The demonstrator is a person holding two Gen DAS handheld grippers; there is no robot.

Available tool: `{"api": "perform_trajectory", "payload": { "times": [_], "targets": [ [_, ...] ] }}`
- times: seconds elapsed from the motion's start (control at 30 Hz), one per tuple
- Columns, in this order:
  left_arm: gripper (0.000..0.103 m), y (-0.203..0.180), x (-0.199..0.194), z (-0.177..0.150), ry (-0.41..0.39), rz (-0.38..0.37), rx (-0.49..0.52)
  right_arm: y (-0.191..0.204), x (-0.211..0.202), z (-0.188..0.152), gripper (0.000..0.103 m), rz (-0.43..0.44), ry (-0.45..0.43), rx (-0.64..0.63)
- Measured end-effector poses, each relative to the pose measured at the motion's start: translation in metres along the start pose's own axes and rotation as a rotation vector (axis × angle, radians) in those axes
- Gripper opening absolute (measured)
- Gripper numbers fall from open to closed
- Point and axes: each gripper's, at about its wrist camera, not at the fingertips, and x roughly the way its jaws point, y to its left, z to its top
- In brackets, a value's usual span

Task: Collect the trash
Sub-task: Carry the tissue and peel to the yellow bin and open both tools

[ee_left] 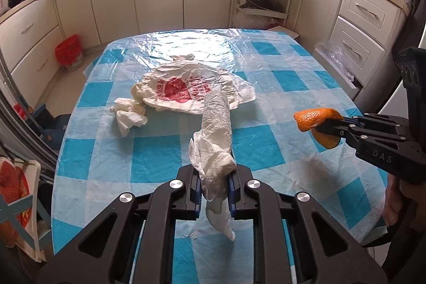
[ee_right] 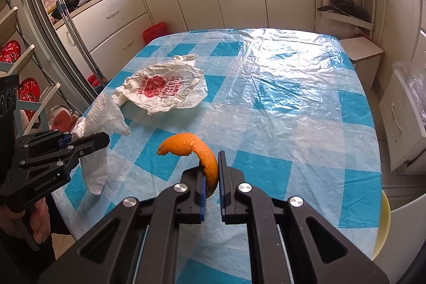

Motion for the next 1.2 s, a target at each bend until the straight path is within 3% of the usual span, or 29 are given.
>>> {"api": "perform_trajectory", "payload": {
  "times": [0.53,0.73,0.87,0.97,1.03,1.2],
  "targets": [
    [0.014,-0.055,-0.003,0.005,-0.044,-0.007,0.130,-0.065,-0.038,-0.012,0.008,-0.087,-0.082,0.132],
    [0.014,-0.084,-0.006,0.011,-0.055,-0.097,0.125,-0.110,-0.052,-0.023,0.008,-0.180,-0.088,0.255],
    [0.014,-0.115,-0.007,0.020,-0.061,-0.166,0.131,-0.148,-0.050,-0.036,0.009,-0.226,-0.038,0.399],
    [0.014,-0.143,-0.004,0.026,-0.058,-0.223,0.128,-0.174,-0.046,-0.048,0.021,-0.213,0.004,0.522],
    [0.014,-0.162,0.000,0.028,-0.053,-0.254,0.129,-0.187,-0.045,-0.055,0.047,-0.210,0.025,0.590],
    [0.014,-0.204,0.012,0.032,-0.025,-0.313,0.138,-0.210,-0.055,-0.067,0.053,-0.195,0.000,0.733]
  ]
}}
